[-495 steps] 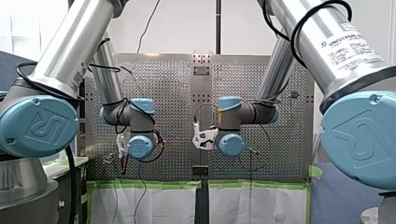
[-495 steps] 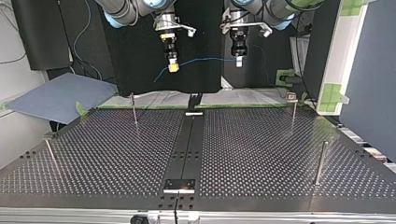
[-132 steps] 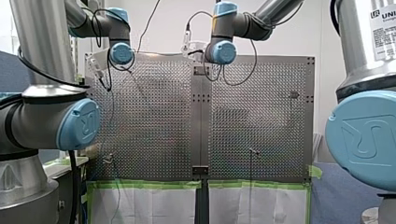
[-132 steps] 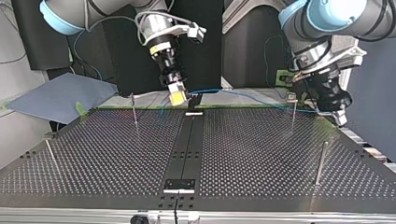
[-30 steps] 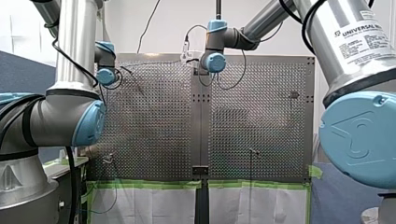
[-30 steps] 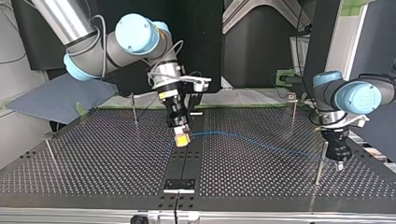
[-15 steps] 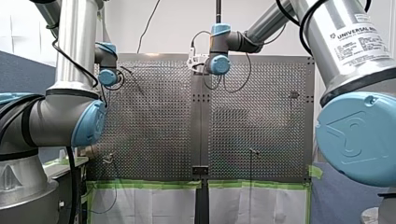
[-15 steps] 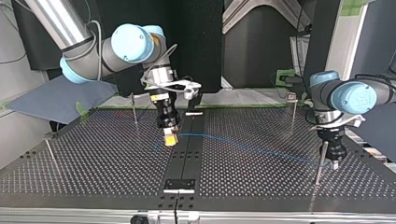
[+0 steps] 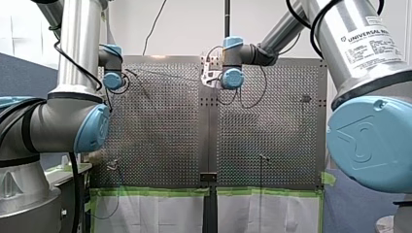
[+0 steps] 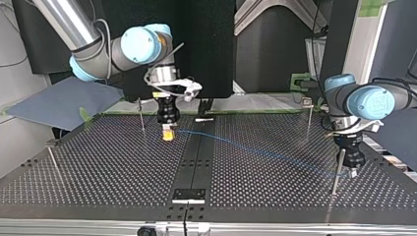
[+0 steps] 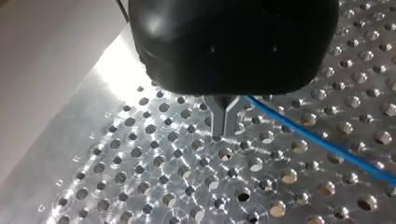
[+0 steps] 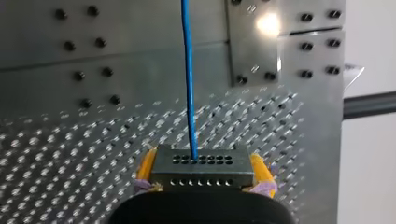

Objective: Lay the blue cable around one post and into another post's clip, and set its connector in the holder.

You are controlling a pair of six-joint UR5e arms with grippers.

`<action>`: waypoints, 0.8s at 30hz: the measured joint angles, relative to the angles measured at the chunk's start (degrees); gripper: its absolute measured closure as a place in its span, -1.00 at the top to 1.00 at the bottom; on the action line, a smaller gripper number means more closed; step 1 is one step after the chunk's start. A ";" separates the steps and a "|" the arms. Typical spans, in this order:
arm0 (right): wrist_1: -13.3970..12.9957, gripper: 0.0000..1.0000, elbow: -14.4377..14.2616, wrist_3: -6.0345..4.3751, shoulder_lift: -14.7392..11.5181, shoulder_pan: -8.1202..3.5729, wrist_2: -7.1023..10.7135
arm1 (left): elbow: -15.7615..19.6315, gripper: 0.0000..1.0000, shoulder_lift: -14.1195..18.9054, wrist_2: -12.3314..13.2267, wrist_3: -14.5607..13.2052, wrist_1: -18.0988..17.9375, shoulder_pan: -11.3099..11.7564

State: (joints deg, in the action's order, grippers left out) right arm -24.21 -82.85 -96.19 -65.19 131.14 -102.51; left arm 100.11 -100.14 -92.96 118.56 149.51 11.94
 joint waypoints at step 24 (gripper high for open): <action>-11.49 -1.00 -11.48 -4.30 -0.01 -2.63 -9.03 | 0.42 -1.00 0.00 -0.02 0.70 0.00 -0.09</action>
State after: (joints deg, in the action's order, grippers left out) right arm -35.70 -94.33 -100.49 -65.20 128.50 -111.54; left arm 100.52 -100.14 -92.99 119.26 149.50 11.84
